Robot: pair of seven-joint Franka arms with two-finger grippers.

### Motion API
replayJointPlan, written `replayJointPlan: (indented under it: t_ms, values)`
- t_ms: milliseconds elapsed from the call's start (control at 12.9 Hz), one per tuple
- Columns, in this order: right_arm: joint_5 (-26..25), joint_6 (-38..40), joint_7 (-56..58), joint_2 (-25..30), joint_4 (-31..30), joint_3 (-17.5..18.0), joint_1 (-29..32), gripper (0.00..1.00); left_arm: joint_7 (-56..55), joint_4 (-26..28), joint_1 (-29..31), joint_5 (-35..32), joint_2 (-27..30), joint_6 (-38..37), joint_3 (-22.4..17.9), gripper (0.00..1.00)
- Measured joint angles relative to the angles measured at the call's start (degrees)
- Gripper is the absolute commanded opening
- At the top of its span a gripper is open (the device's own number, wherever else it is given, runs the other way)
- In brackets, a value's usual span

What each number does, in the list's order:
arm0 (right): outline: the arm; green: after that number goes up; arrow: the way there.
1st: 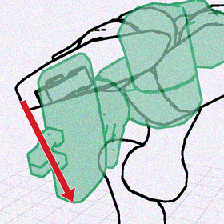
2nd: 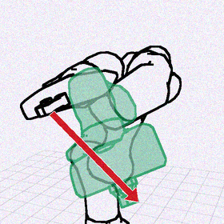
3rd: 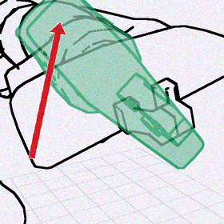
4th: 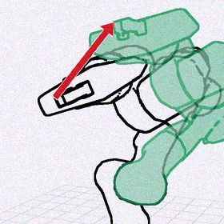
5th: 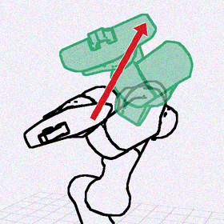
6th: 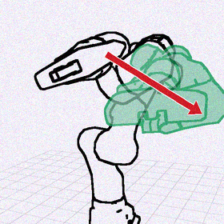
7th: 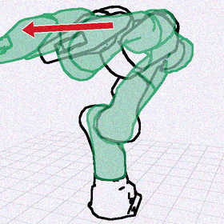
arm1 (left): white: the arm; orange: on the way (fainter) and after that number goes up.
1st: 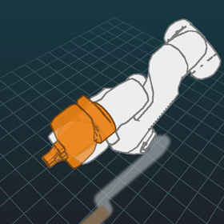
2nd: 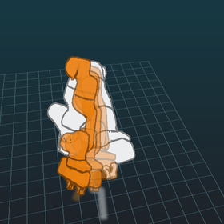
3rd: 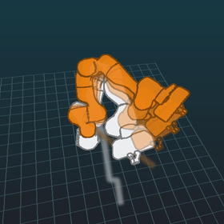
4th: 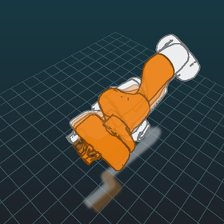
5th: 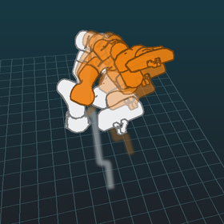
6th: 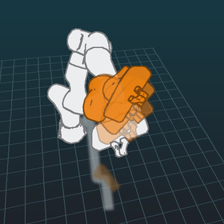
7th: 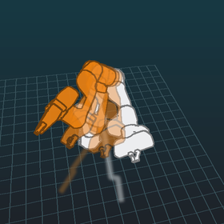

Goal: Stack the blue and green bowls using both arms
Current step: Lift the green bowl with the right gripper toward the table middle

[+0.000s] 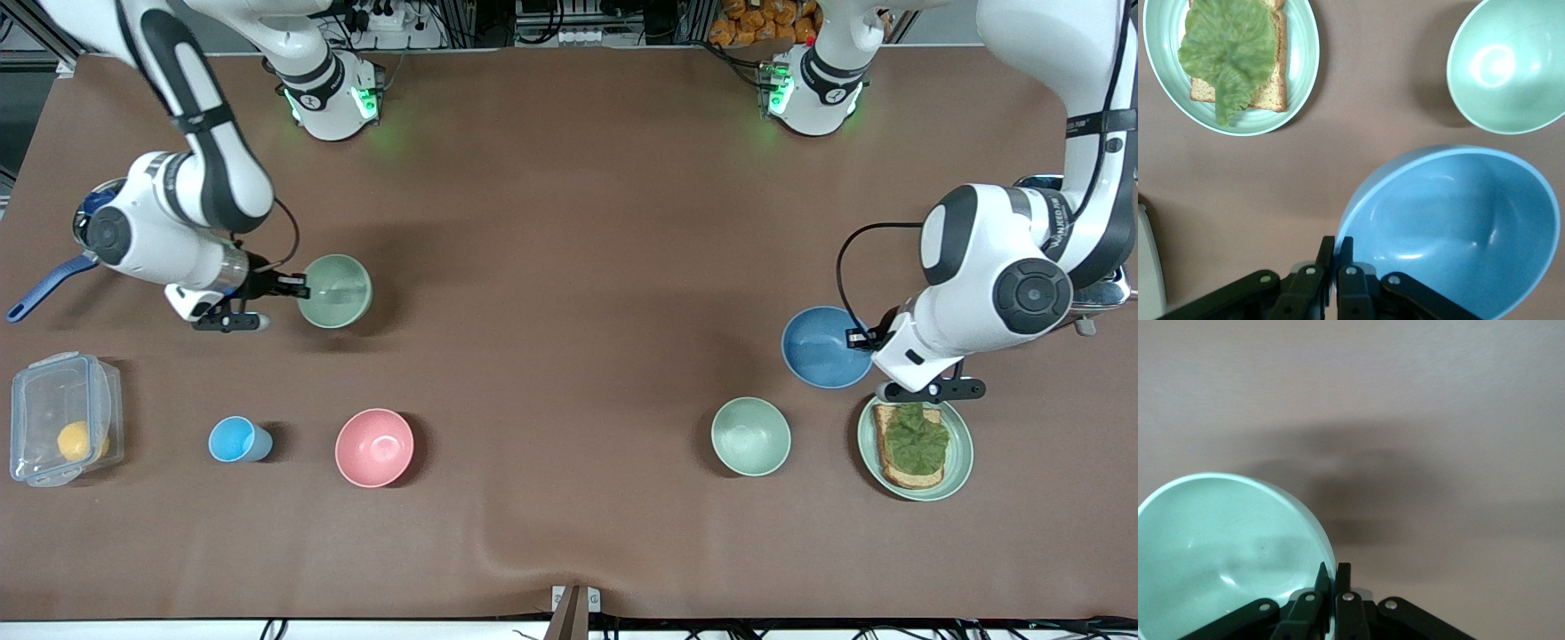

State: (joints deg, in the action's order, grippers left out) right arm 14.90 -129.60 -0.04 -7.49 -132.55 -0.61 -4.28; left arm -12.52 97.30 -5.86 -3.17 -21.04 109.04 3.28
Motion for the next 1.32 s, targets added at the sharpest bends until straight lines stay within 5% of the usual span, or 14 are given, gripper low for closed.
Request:
replayJointPlan:
  t_ms: [621,1319]
  values:
    - [3.33,-2.12,-39.37,1.53,4.28,0.47,-21.36,0.00,-3.22,-1.44,0.05,0.32,-0.03,-0.36,1.58,0.00]
    - [3.68,-16.52,-64.78,-7.65,9.31,0.48,-35.50,0.00,-3.32,-1.65,0.10,0.33,-0.01,-0.51,2.05,0.00]
